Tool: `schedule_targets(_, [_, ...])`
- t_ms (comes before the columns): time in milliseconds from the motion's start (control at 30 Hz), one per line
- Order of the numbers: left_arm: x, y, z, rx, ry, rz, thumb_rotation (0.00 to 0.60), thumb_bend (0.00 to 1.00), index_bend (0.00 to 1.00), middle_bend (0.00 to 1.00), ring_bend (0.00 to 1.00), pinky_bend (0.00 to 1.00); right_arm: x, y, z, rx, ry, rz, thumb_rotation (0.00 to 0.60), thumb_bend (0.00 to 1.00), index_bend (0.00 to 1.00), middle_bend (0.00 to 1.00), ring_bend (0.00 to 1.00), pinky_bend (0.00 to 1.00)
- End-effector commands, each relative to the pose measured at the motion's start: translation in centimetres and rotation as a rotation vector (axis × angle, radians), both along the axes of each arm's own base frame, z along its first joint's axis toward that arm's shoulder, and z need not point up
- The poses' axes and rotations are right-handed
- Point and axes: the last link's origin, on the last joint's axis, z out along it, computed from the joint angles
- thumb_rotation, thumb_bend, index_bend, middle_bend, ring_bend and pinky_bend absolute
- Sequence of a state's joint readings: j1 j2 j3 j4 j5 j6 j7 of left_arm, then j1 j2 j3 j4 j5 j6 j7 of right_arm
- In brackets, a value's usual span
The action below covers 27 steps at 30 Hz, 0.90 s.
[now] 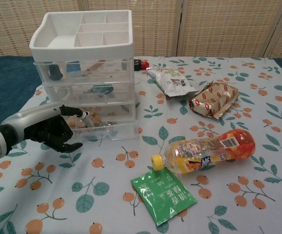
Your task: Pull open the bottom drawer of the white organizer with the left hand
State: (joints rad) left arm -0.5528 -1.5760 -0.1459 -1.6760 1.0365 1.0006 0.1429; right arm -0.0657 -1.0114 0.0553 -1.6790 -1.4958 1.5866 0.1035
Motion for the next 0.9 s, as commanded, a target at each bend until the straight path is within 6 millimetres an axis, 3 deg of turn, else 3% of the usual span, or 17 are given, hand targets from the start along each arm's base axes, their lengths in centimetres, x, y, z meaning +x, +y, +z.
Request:
schedule_targets(33, [-0.2, -0.9, 0.4, -0.016, 0.009, -0.019, 0.6, 0.33, 0.31, 0.91, 1.0, 1.0, 0.0, 0.0, 0.0, -0.001, 0.001, 0.0, 0.6, 0.08, 0.0, 0.1, 0.04, 0.13])
schedule_targets(267, [-0.1, -2.5, 0.8, -0.055, 0.018, -0.059, 0.6, 0.33, 0.31, 0.91, 1.0, 1.0, 0.0, 0.0, 0.0, 0.0, -0.002, 0.0, 0.6, 0.08, 0.0, 0.1, 0.04, 0.13])
schedule_targets(500, [0.2, -2.7, 1.3, -0.031, -0.009, -0.072, 0.6, 0.33, 0.28, 0.91, 1.0, 1.0, 0.0, 0.0, 0.0, -0.002, -0.001, 0.002, 0.6, 0.08, 0.0, 0.1, 0.04, 0.13])
schedule_targets(667, [0.8, -1.9, 2.8, 0.035, 0.005, -0.156, 0.6, 0.33, 0.27, 0.91, 1.0, 1.0, 0.0, 0.0, 0.1, -0.002, 0.001, 0.004, 0.6, 0.08, 0.0, 0.1, 0.04, 0.13])
schedule_targets(900, [1.0, 0.7, 4.9, 0.181, 0.152, -0.439, 0.6, 0.33, 0.29, 0.91, 1.0, 1.0, 0.2, 0.0, 0.1, 0.002, 0.001, 0.011, 0.6, 0.08, 0.0, 0.1, 0.04, 0.13])
